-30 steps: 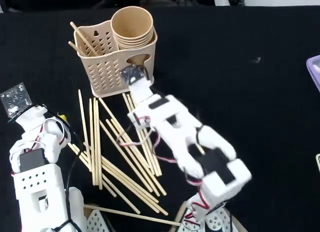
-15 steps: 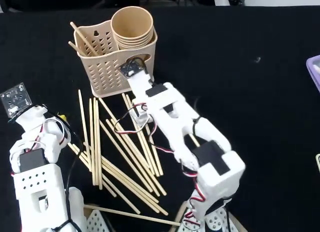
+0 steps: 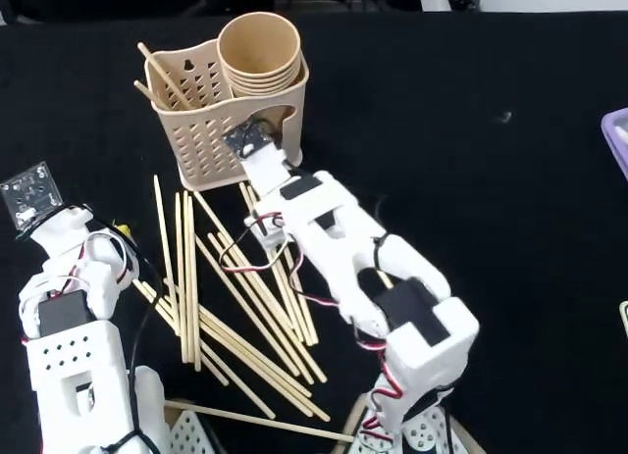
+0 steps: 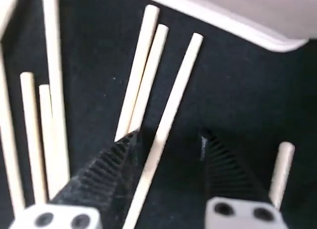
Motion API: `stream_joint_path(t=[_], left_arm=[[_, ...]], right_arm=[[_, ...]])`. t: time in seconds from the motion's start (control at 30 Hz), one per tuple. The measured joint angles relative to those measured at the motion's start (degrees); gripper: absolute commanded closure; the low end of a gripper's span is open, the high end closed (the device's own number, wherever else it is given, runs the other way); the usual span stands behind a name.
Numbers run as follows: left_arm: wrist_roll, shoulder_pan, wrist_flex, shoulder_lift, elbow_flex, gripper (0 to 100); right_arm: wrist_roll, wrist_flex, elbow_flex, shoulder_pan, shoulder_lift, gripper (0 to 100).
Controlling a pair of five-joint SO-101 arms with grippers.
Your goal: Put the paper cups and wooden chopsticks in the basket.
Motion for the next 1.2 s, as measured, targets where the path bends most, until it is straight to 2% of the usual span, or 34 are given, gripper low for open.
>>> stream_joint_path(t=[0.53, 0.83, 0.97, 1.2], left_arm=[[0.00, 0.00, 0.00, 0.00, 0.00, 84], [0.00, 0.00, 0.00, 0.00, 0.00, 84], [0.00, 0.00, 0.00, 0.00, 0.00, 84], [0.00, 0.00, 0.00, 0.00, 0.00, 84]], right_arm=[[0.09, 3.43, -0.88, -0.35, -3.43, 80.1], [0.18, 2.37, -0.88, -6.59, -4.40, 80.1], [2.46, 1.14, -0.88, -6.68, -0.79, 80.2], [4.84, 2.64, -3.60, -6.51, 2.46, 89.0]])
